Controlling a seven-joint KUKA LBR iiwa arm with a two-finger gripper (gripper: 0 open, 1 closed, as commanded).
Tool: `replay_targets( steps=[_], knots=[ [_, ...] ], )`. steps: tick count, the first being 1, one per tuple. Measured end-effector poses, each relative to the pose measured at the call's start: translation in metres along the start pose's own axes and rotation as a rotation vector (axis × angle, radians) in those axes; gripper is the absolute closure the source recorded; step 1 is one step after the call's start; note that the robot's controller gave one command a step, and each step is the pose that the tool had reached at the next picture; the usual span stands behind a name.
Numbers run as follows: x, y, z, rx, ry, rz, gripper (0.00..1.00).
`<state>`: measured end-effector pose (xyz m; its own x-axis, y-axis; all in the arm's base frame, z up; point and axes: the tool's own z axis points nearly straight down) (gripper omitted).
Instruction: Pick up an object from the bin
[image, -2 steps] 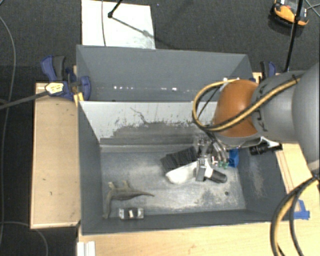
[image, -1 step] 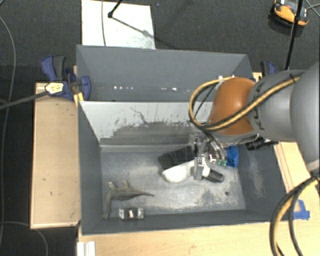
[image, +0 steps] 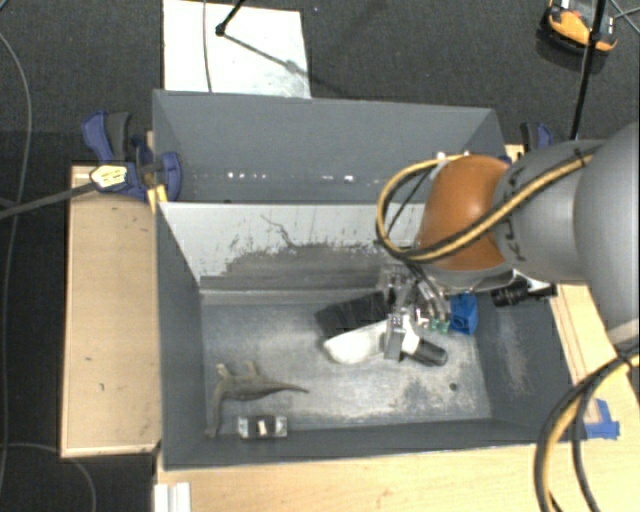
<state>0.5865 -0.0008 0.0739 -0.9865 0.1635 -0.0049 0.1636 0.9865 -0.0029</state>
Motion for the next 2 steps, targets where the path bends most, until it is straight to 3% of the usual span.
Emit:
replay_targets(
  steps=[1,2],
  knots=[
    [-0.0052,0.0079,-0.0013,-0.003,0.007,0.088,1.0],
    [-0.0053,0.0079,-0.0014,-0.003,0.007,0.088,1.0]
  ],
)
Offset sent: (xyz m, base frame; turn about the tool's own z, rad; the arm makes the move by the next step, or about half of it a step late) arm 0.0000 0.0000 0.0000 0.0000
